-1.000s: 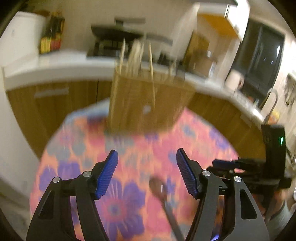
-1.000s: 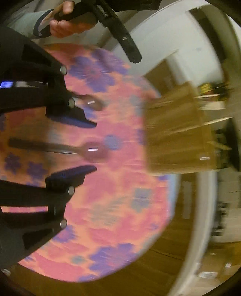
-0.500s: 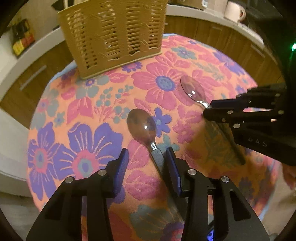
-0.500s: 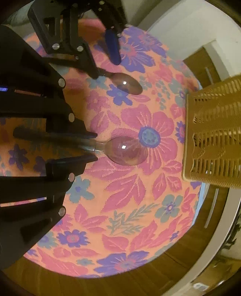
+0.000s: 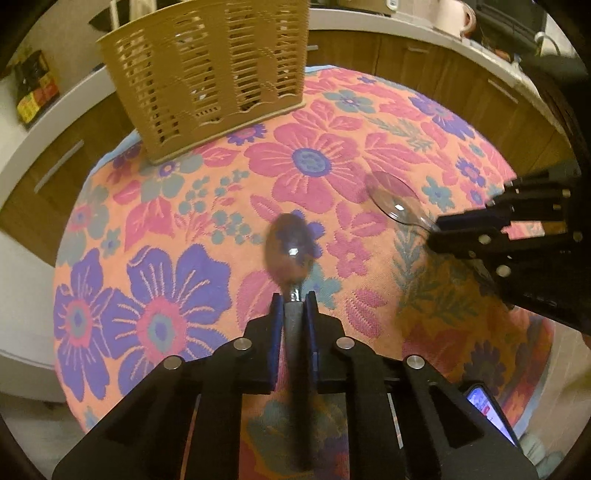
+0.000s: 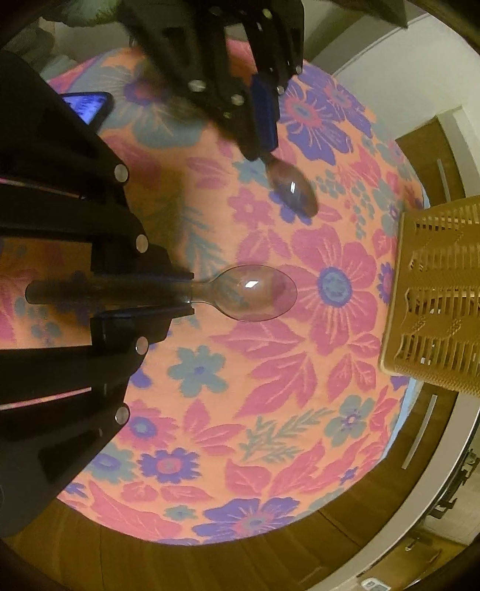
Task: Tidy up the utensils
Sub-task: 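Grasp a brown spoon with the left tool while the right tool grasps a clear spoon, then carry both spoons over the tan holder and open both tools to drop them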
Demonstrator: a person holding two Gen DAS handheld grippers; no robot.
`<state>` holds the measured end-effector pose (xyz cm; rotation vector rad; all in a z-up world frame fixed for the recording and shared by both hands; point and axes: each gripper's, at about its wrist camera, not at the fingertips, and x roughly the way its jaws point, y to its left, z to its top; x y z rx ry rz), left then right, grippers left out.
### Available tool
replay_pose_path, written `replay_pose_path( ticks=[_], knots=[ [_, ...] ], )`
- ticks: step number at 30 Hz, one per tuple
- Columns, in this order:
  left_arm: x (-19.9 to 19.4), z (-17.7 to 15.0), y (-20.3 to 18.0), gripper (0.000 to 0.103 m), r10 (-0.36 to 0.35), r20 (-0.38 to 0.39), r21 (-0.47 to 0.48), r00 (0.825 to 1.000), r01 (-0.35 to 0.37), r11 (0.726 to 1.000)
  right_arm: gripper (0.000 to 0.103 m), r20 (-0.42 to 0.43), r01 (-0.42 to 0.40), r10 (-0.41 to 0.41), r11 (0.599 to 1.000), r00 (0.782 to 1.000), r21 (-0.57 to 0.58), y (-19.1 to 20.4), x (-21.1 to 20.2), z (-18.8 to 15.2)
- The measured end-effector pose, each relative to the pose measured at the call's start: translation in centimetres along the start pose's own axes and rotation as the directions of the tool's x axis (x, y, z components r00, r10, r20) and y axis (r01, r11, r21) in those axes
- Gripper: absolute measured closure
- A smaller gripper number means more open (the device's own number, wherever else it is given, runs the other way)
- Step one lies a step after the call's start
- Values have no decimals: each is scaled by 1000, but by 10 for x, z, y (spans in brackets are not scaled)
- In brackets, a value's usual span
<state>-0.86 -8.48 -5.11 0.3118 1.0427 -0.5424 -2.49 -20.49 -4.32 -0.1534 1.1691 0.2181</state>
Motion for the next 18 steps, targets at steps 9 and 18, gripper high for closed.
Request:
replay_pose_path(
  ticks=[9,18],
  knots=[
    [-37,10,17,93,-65,155,-63,986,76,995,93,158,-88,87,996,984,-5,-7,-43,3],
    [-105,41,41,93,-89,376,-60,922,120,991,93,348,-133,132,991,928,-20,-10,-94,38]
  ],
)
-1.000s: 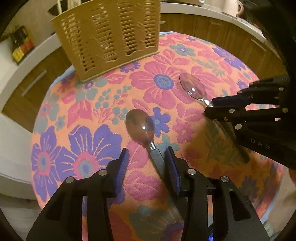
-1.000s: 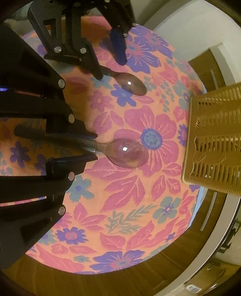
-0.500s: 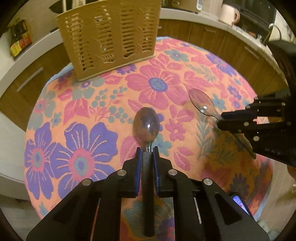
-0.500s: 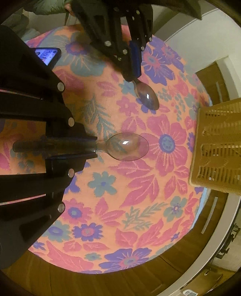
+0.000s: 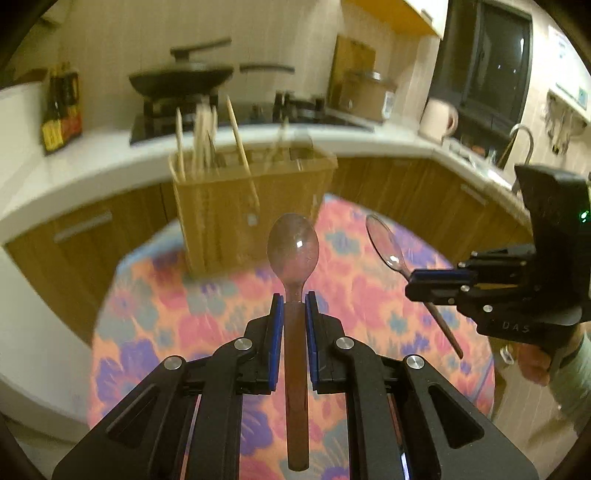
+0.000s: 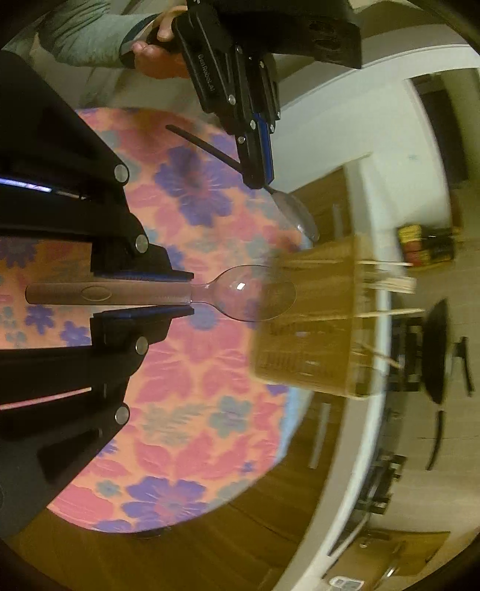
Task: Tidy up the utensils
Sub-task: 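Carry both spoons over the tan holder and open both tools to drop them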
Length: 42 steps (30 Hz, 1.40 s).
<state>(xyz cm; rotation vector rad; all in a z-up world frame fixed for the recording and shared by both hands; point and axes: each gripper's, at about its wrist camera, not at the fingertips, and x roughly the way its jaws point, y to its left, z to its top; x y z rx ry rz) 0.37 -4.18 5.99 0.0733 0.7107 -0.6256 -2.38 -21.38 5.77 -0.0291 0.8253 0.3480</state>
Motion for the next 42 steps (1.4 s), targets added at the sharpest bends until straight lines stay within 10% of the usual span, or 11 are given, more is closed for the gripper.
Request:
replay_pose_path(
  ticks=[11,21,29,42],
  knots=[
    [-12,88,23,93,16,234,-18,972,-12,1000,93,206,-18,2,997,978,74,-22,-14,95],
    [20,139,61,93,61,371,-109,926,-22,994,93,395,19,-53,996,917,91,-28,21,171],
    [50,140,91,93,143,474,-192,869,-56,980,93,508,76,-130,989,852,127,-29,61,184],
    [70,118,88,92,180,533,-168,827,-106,980,93,544,82,-141,988,827,132,-27,85,165]
  ],
)
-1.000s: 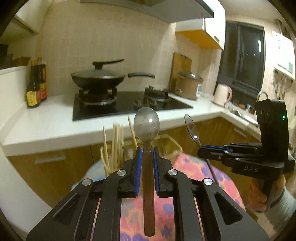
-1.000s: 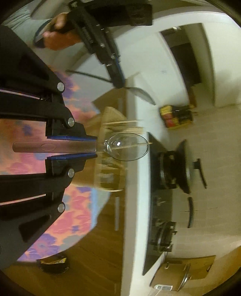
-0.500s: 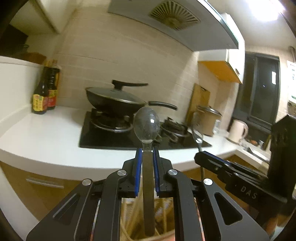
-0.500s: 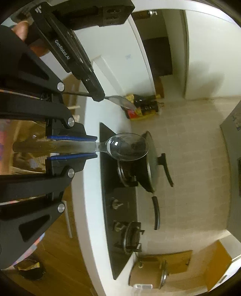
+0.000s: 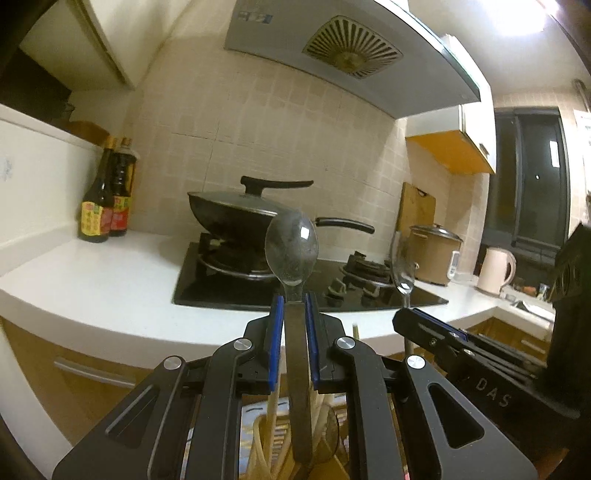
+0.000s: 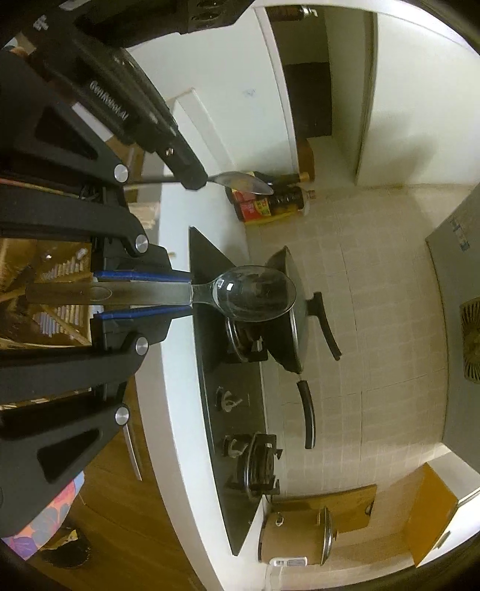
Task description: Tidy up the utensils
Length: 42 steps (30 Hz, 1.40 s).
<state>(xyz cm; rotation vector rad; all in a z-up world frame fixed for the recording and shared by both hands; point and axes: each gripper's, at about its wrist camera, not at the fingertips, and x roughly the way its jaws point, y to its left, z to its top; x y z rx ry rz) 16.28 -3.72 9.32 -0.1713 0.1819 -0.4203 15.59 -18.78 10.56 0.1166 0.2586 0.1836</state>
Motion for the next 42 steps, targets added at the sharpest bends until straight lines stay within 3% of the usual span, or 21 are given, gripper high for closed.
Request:
replay_pose_path(
  ticks=[3,4,8,12,14,20,22,24,25,26,27,30,32,34,39,42],
  knots=[
    [-5,-7,1,91,-11,-9,2,1000,11,1000,87,-30,-48,48,999,998,-1,0,-7,-6],
    [-7,-9,2,90,-17,-21,0,1000,17,1000,80,-39,-52,53,999,998,3,0,-10,-7],
    [-16,-13,8,90,-43,-58,-25,997,42,999,79,-55,-70,69,997,996,-16,0,-30,-13],
    [-35,-12,16,59,-58,-75,-61,995,53,997,79,-68,-71,70,997,995,-11,-3,-58,-18],
    [-45,-12,16,57,-64,-85,-61,994,59,996,79,-72,-67,66,998,995,-17,-5,-73,-22],
    [-84,-18,6,35,-55,-101,-31,993,52,998,79,-103,-56,53,998,993,-22,-11,-102,-38],
    [-96,-22,5,24,-61,-107,-50,992,56,997,79,-120,-48,46,999,992,-12,-17,-110,-46],
    [-104,-29,3,21,-60,-123,-73,991,51,996,74,-140,-38,36,999,989,-12,-21,-114,-55],
    [-109,-34,1,20,-40,-124,-72,991,32,997,69,-150,-28,26,1000,988,-12,-24,-117,-61],
    [-112,-38,-1,18,-16,-127,-65,992,8,998,55,-157,-17,15,1000,988,-11,-26,-119,-67],
    [-115,-45,-4,15,23,-131,-51,991,-30,998,49,-159,-2,-1,1000,987,-14,-28,-122,-74],
    [-120,-62,-14,11,158,-113,0,981,-159,987,49,-162,55,-62,997,985,-50,-30,-128,-93],
    [-121,-75,-20,10,257,-79,36,963,-255,966,48,-149,121,-130,990,980,-68,-33,-131,-108],
    [-119,-86,-24,10,326,-50,55,944,-323,945,38,-135,169,-177,983,975,-72,-38,-130,-120],
    [-112,-104,-28,10,403,-36,137,915,-395,909,31,-132,204,-211,977,969,-64,-51,-123,-139],
    [-105,-106,-29,9,392,-70,160,917,-378,912,25,-128,198,-205,978,970,-66,-51,-125,-142]
  ],
)
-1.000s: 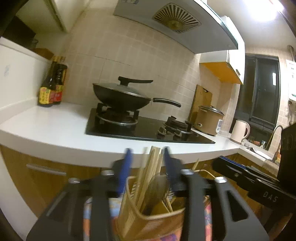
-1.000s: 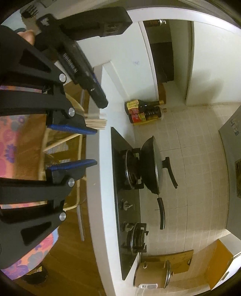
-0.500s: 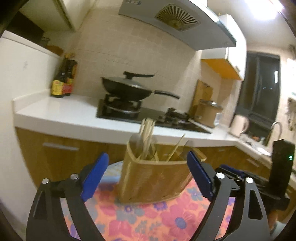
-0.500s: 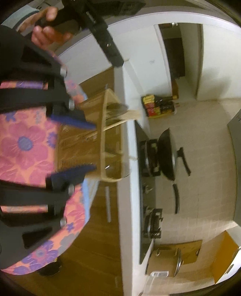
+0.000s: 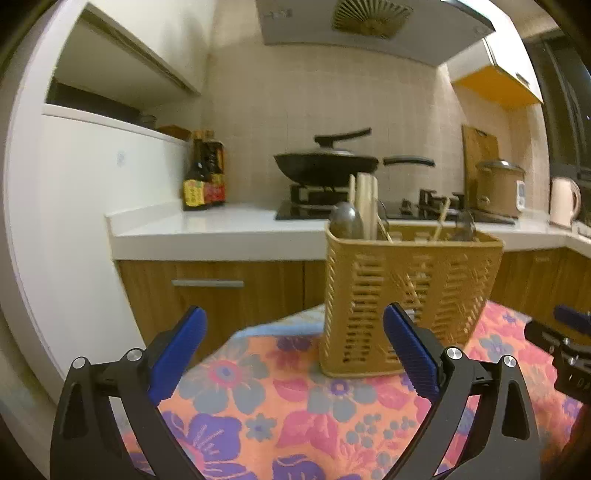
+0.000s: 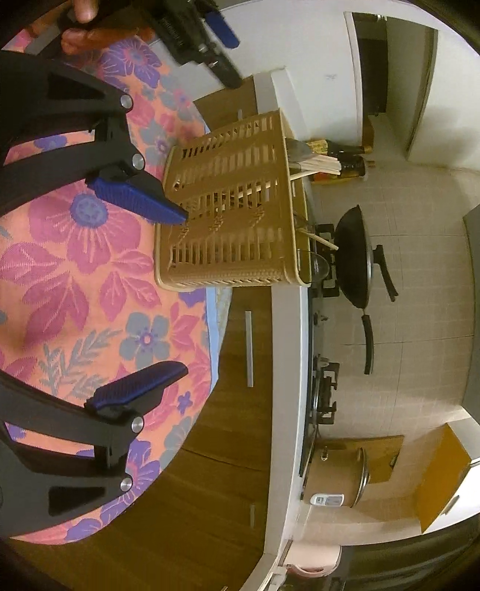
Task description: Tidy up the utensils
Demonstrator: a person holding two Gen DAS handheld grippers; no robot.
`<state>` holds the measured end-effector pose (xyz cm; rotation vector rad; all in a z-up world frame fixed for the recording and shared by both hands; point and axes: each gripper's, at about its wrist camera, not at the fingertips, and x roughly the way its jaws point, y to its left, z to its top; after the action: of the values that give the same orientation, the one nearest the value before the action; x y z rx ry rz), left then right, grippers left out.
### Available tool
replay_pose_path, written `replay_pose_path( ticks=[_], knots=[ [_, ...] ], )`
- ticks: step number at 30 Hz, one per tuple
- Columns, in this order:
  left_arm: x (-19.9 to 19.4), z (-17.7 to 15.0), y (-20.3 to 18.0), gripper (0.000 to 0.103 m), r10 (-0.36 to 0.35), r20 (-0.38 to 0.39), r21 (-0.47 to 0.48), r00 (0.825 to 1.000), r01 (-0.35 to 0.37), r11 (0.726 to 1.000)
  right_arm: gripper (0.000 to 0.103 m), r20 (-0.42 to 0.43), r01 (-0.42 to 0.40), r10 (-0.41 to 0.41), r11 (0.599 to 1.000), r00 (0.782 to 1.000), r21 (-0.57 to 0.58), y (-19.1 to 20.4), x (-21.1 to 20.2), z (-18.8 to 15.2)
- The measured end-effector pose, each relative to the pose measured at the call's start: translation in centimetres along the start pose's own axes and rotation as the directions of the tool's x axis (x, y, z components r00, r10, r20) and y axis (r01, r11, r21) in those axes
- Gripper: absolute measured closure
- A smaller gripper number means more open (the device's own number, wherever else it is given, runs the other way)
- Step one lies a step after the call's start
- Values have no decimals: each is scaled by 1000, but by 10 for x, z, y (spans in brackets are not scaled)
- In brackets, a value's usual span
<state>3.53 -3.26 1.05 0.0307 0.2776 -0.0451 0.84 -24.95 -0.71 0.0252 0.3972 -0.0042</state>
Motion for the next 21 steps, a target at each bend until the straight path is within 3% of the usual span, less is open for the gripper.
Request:
replay_pose_path(
  ticks=[7,15,21],
  knots=[
    [3,-3,-3,8,-13,-20,25,1000,14,1000,14,2,2,-2,998,1000,-67,12,3,1],
    [7,-4,-7,8,-14,-40,35,999,15,999,11,-25,-5,4,999,1000,-35,6,8,2],
    [8,-4,-5,8,-15,-54,29,998,16,999,9,3,10,-10,999,1000,-38,8,2,1]
  ],
)
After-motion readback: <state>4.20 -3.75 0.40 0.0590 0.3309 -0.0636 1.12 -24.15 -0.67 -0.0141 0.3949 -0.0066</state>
